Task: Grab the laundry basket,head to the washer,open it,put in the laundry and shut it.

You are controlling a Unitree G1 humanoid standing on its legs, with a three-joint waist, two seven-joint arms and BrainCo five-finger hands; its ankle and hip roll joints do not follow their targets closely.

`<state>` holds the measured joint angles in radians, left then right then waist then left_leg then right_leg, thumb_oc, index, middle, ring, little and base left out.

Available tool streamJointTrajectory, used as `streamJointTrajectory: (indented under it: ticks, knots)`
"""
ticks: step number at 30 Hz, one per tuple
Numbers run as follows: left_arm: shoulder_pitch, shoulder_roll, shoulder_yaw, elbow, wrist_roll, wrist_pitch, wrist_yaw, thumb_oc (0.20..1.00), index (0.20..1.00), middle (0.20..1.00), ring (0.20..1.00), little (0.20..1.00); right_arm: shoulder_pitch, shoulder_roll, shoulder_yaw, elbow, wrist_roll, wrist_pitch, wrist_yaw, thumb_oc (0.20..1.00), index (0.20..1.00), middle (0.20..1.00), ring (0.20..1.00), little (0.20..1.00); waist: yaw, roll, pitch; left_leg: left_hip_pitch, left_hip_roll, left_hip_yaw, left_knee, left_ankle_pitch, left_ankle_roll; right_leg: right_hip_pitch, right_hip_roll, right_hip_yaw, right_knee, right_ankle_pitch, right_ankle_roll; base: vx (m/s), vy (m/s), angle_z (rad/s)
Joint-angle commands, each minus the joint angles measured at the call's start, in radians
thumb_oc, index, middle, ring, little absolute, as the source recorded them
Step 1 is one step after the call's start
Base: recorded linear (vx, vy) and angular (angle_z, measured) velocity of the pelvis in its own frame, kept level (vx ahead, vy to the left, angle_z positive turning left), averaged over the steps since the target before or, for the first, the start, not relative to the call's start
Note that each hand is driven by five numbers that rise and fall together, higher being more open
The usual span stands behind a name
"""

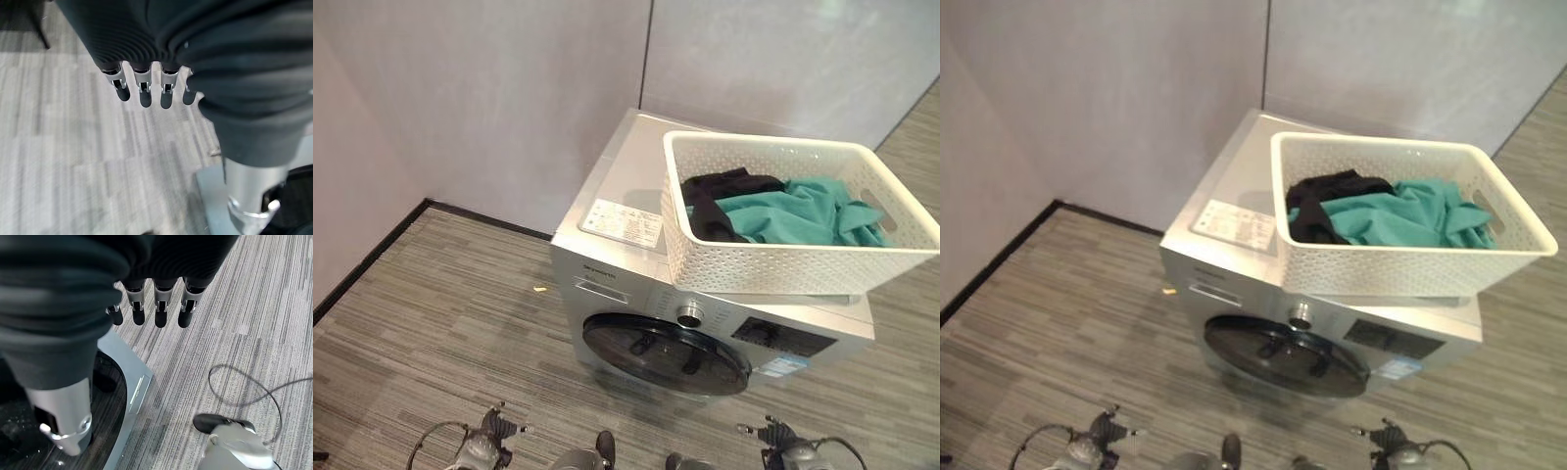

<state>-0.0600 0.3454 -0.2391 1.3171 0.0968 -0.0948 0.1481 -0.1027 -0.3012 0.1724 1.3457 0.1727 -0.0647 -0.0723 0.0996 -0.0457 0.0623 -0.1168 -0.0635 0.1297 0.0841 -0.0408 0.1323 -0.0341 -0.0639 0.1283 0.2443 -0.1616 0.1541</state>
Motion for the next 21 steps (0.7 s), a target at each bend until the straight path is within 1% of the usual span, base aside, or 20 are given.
streamJointTrajectory:
  ticks: [1, 2, 6, 8, 9, 10, 11, 14, 16, 17, 18, 20, 21]
  knots:
    - [-0.040, 0.008, 0.023, 0.017, 0.040, -0.018, -0.002, 1.000, 1.000, 1.000, 1.000, 1.000, 0.016, -0.047, -0.021, -0.015, -0.015, -0.020, -0.013, 1.000, 1.000, 1.000, 1.000, 1.000, 0.024, -0.010, -0.032, -0.077, -0.016, -0.091, 0.083, -0.072, -0.079, 0.103, 0.028, -0.003, -0.158, 0.038, -0.020, -0.01, -0.042, -0.04]
    - [-0.037, 0.002, 0.022, 0.015, 0.038, -0.020, -0.001, 1.000, 1.000, 1.000, 1.000, 1.000, 0.025, -0.049, -0.025, -0.010, -0.015, -0.022, -0.014, 1.000, 1.000, 1.000, 1.000, 1.000, 0.016, -0.009, -0.029, -0.069, -0.019, -0.100, 0.080, -0.067, -0.082, 0.090, 0.043, 0.011, -0.152, 0.038, -0.028, 0.00, -0.060, -0.12]
    - [-0.022, -0.022, 0.026, 0.017, 0.027, -0.019, -0.004, 1.000, 1.000, 1.000, 1.000, 1.000, 0.041, -0.057, -0.031, -0.006, -0.028, -0.023, -0.027, 1.000, 1.000, 1.000, 1.000, 1.000, -0.005, 0.004, -0.014, -0.033, -0.022, -0.121, 0.073, -0.061, -0.092, 0.091, 0.067, 0.006, -0.178, 0.050, -0.051, 0.00, -0.066, 0.12]
    - [-0.012, -0.034, 0.025, 0.014, 0.021, -0.023, -0.001, 1.000, 1.000, 1.000, 1.000, 1.000, 0.054, -0.066, -0.028, -0.039, -0.037, -0.033, -0.041, 1.000, 1.000, 1.000, 1.000, 1.000, -0.026, 0.015, 0.001, -0.012, -0.023, -0.138, 0.056, -0.047, -0.098, 0.088, 0.084, 0.013, -0.196, 0.064, -0.066, -0.05, -0.079, 0.17]
    - [-0.008, -0.042, 0.022, 0.012, 0.025, -0.026, 0.005, 1.000, 1.000, 1.000, 1.000, 1.000, 0.071, -0.077, -0.025, -0.075, -0.053, -0.044, -0.053, 1.000, 1.000, 1.000, 1.000, 1.000, -0.047, 0.023, 0.013, -0.004, -0.021, -0.145, 0.037, -0.032, -0.104, 0.088, 0.097, 0.018, -0.218, 0.075, -0.074, -0.06, -0.072, 0.10]
    - [-0.008, -0.042, 0.022, 0.012, 0.025, -0.026, 0.005, 1.000, 1.000, 1.000, 1.000, 1.000, 0.071, -0.078, -0.025, -0.075, -0.053, -0.044, -0.053, 1.000, 1.000, 1.000, 1.000, 1.000, -0.048, 0.023, 0.013, -0.003, -0.021, -0.145, 0.036, -0.032, -0.104, 0.088, 0.097, 0.017, -0.218, 0.075, -0.074, -0.09, -0.080, 0.11]
    - [-0.001, -0.048, 0.023, 0.007, 0.025, -0.029, 0.012, 1.000, 1.000, 1.000, 1.000, 1.000, 0.086, -0.086, -0.021, -0.101, -0.070, -0.051, -0.065, 1.000, 1.000, 1.000, 1.000, 1.000, -0.061, 0.029, 0.024, -0.003, -0.021, -0.147, 0.021, -0.020, -0.107, 0.088, 0.104, 0.017, -0.240, 0.087, -0.080, -0.05, -0.038, 0.01]
    - [0.002, -0.051, 0.016, -0.007, 0.027, -0.036, 0.024, 1.000, 1.000, 1.000, 1.000, 1.000, 0.101, -0.096, -0.012, -0.120, -0.097, -0.054, -0.078, 1.000, 1.000, 1.000, 1.000, 1.000, -0.072, 0.036, 0.038, -0.008, -0.021, -0.153, 0.004, -0.003, -0.110, 0.084, 0.109, 0.012, -0.258, 0.096, -0.084, -0.09, -0.055, 0.00]
    - [-0.007, -0.052, 0.005, -0.019, 0.026, -0.041, 0.036, 1.000, 1.000, 1.000, 1.000, 1.000, 0.103, -0.108, -0.014, -0.131, -0.108, -0.060, -0.093, 1.000, 1.000, 1.000, 1.000, 1.000, -0.073, 0.035, 0.060, -0.037, -0.030, -0.176, 0.014, 0.014, -0.120, 0.071, 0.112, 0.019, -0.273, 0.113, -0.085, -0.18, -0.050, 0.04]
    - [-0.016, -0.055, -0.002, -0.020, 0.027, -0.043, 0.039, 1.000, 1.000, 1.000, 1.000, 1.000, 0.097, -0.115, -0.014, -0.128, -0.113, -0.062, -0.097, 1.000, 1.000, 1.000, 1.000, 1.000, -0.068, 0.029, 0.068, -0.054, -0.041, -0.205, 0.034, 0.012, -0.129, 0.063, 0.109, 0.025, -0.278, 0.121, -0.083, -0.17, -0.038, 0.09]
    - [-0.025, -0.061, -0.005, -0.021, 0.022, -0.046, 0.038, 1.000, 1.000, 1.000, 1.000, 1.000, 0.094, -0.119, -0.015, -0.125, -0.119, -0.065, -0.100, 1.000, 1.000, 1.000, 1.000, 1.000, -0.069, 0.022, 0.069, -0.058, -0.052, -0.226, 0.060, -0.006, -0.133, 0.057, 0.103, 0.023, -0.286, 0.133, -0.079, -0.13, -0.005, 0.03]
    - [-0.032, -0.070, -0.004, -0.020, 0.018, -0.047, 0.043, 1.000, 1.000, 1.000, 1.000, 1.000, 0.094, -0.117, -0.019, -0.126, -0.118, -0.066, -0.108, 1.000, 1.000, 1.000, 1.000, 1.000, -0.082, 0.016, 0.065, -0.045, -0.048, -0.213, 0.097, -0.042, -0.131, 0.046, 0.090, 0.018, -0.290, 0.145, -0.071, -0.09, 0.042, -0.12]
    - [-0.034, -0.070, -0.005, -0.020, 0.017, -0.050, 0.045, 1.000, 1.000, 1.000, 1.000, 1.000, 0.091, -0.115, -0.020, -0.128, -0.113, -0.066, -0.110, 1.000, 1.000, 1.000, 1.000, 1.000, -0.082, 0.012, 0.066, -0.032, -0.043, -0.210, 0.118, -0.065, -0.131, 0.040, 0.086, 0.020, -0.287, 0.149, -0.068, -0.10, 0.061, -0.13]
